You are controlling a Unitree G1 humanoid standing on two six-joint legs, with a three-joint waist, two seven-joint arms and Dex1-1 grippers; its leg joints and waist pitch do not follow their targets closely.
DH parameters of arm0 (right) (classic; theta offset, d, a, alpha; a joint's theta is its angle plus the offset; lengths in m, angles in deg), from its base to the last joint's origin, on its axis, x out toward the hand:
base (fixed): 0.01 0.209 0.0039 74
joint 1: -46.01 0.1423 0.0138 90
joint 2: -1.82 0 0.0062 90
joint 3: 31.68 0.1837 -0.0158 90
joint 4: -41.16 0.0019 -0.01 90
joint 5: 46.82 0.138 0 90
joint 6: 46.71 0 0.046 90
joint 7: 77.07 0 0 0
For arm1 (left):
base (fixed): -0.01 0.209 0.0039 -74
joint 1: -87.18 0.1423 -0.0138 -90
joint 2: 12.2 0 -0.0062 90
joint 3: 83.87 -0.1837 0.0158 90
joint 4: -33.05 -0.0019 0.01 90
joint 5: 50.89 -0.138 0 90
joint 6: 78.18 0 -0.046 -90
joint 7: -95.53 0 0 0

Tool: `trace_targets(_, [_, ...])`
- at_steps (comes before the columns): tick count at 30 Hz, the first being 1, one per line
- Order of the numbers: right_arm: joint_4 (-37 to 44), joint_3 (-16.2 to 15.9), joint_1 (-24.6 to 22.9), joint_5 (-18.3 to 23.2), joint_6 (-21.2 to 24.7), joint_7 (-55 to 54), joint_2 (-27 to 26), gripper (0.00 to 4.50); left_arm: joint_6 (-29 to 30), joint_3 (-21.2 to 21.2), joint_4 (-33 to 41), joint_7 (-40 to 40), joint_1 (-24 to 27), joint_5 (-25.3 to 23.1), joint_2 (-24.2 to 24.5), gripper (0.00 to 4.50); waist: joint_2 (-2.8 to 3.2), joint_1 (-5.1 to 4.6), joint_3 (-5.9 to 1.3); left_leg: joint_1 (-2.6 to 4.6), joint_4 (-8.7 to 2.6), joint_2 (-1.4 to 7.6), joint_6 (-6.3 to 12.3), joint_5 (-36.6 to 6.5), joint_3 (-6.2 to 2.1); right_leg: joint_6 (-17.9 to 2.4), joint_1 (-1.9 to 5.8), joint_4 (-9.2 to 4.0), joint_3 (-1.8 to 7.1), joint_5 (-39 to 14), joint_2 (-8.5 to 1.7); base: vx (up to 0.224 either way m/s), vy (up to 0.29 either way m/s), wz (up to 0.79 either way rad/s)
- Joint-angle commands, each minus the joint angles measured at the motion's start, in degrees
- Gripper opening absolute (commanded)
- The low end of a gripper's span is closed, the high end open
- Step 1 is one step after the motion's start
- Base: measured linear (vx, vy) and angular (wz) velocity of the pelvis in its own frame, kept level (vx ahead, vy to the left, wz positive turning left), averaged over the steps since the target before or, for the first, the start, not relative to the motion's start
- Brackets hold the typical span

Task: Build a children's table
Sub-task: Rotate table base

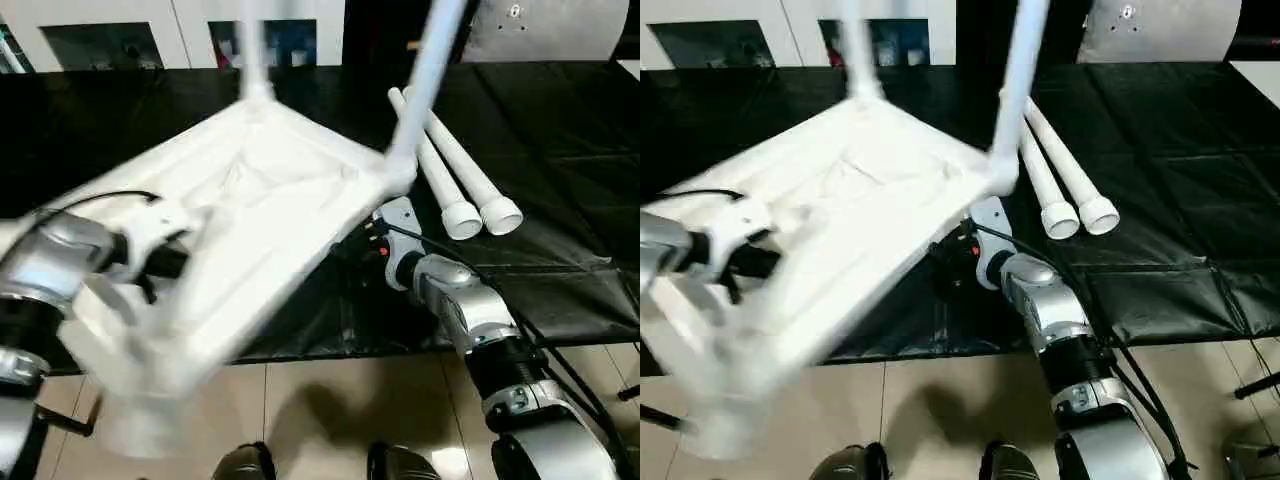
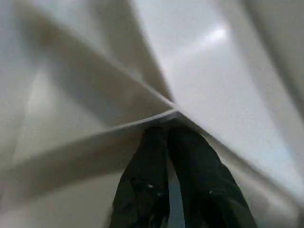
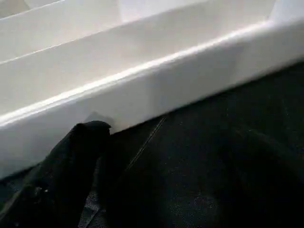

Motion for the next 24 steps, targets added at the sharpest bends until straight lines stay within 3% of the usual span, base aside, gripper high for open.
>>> trace_targets(1, [-0.79, -1.21, 1.60, 0.02, -1.18, 1.60, -1.24, 4.46, 0.41, -1.92, 3.04, -3.17, 0.61, 2.60, -2.65, 0.55, 0.36, 0.04, -3.95, 2.39, -4.49, 1.56, -0.53, -15.12, -0.64, -14.32, 3.24, -2.46, 1.77, -10.88, -2.27, 0.000, 0.000, 0.00])
trace_targets(3, [-1.26, -1.32, 2.11, -0.38, -1.71, 1.63, -1.21, 4.46, -1.04, -1.90, 1.65, -0.95, -0.69, 1.59, -5.07, 0.55, 0.38, -0.10, -3.90, 2.31, -4.53, 1.51, -0.55, -15.33, -0.70, -13.94, 3.25, -2.55, 1.73, -11.70, -2.16, 0.000, 0.000, 0.00])
trace_targets(5, [-1.45, -1.18, 2.70, -0.80, -2.31, 1.18, -0.96, 4.46, -4.33, -1.12, -3.71, 6.17, -3.55, -1.24, -8.34, 0.55, 0.25, -0.09, -3.99, 2.38, -4.44, 1.38, -0.52, -15.53, -0.67, -13.39, 3.25, -2.68, 1.71, -11.83, -2.07, 0.000, 0.000, 0.00])
trace_targets(11, [-1.32, -0.24, 4.03, -2.30, -4.71, -1.19, 0.51, 4.46, -7.10, 1.24, -12.33, 18.44, -8.93, -2.07, -14.54, 0.55, -0.23, 0.11, -4.11, 2.18, -4.20, 1.16, 0.38, -15.45, -0.61, -12.37, 3.35, -3.08, 1.63, -13.89, -2.02, 0.000, 0.000, 0.00])
trace_targets(12, [-1.26, 0.37, 4.63, -2.44, -5.42, -2.02, 0.93, 4.46, -8.49, 1.02, -13.95, 22.22, -9.84, -2.99, -15.81, 0.55, 0.01, 0.33, -4.31, 2.24, -4.13, 1.19, 0.49, -14.80, -0.67, -12.41, 3.33, -3.02, 1.58, -13.45, -2.01, 0.000, 0.000, 0.00])
trace_targets(13, [-1.26, 0.40, 4.67, -2.44, -5.46, -2.05, 0.95, 4.46, -8.56, 1.02, -14.04, 22.45, -9.89, -3.04, -15.88, 0.55, -0.07, 0.29, -4.28, 2.21, -4.14, 1.24, 0.69, -14.70, -0.67, -12.39, 3.31, -3.10, 1.57, -13.09, -1.95, 0.000, 0.000, 0.00])
trace_targets(16, [1.77, 2.94, 5.58, -1.85, -6.37, -3.28, 2.16, 4.46, -11.58, 3.62, -21.05, 34.97, -13.22, -3.56, -20.46, 0.55, -0.10, 0.45, -4.63, 2.14, -3.71, 1.06, 2.03, -12.62, -0.56, -13.07, 3.47, -2.72, 1.46, -9.05, -1.72, 0.000, 0.000, 0.00])
trace_targets(17, [2.20, 3.20, 5.62, -1.82, -6.39, -3.39, 2.32, 4.46, -12.08, 3.96, -22.02, 36.36, -13.63, -3.56, -20.94, 0.55, -0.37, 0.61, -4.78, 1.94, -3.56, 1.06, 2.85, -11.21, -0.61, -13.43, 3.82, -2.43, 1.40, -6.39, -1.71, 0.000, 0.000, 0.00])
trace_targets(18, [3.97, 4.04, 5.62, -1.61, -6.13, -3.67, 2.94, 4.46, -14.69, 4.91, -23.90, 39.84, -14.40, -3.41, -22.17, 0.55, 0.12, 0.78, -4.80, 1.63, -3.51, 1.00, 3.66, -9.88, -0.78, -13.57, 3.92, -2.26, 1.25, -4.77, -1.76, 0.000, 0.000, 0.00])
trace_targets(21, [7.33, 4.62, 4.88, -1.37, -5.19, -3.45, 4.12, 4.46, -17.38, 6.62, -23.79, 40.08, -14.52, -1.71, -23.44, 0.55, 0.02, 0.93, -5.08, 1.76, -3.23, 1.05, 5.06, -7.85, -0.78, -14.69, 4.06, -1.89, 1.09, -0.88, -1.68, 0.000, 0.000, 0.00])
trace_targets(24, [13.98, 4.57, 1.65, -0.34, -2.56, -1.21, 6.43, 4.46, -18.21, 8.18, -19.34, 33.64, -12.84, 2.02, -24.03, 0.55, -0.11, 1.27, -4.89, 1.82, -3.15, 1.08, 6.14, -6.55, -0.66, -16.04, 4.16, -1.78, 1.09, 0.64, -1.70, 0.000, 0.000, 0.00])
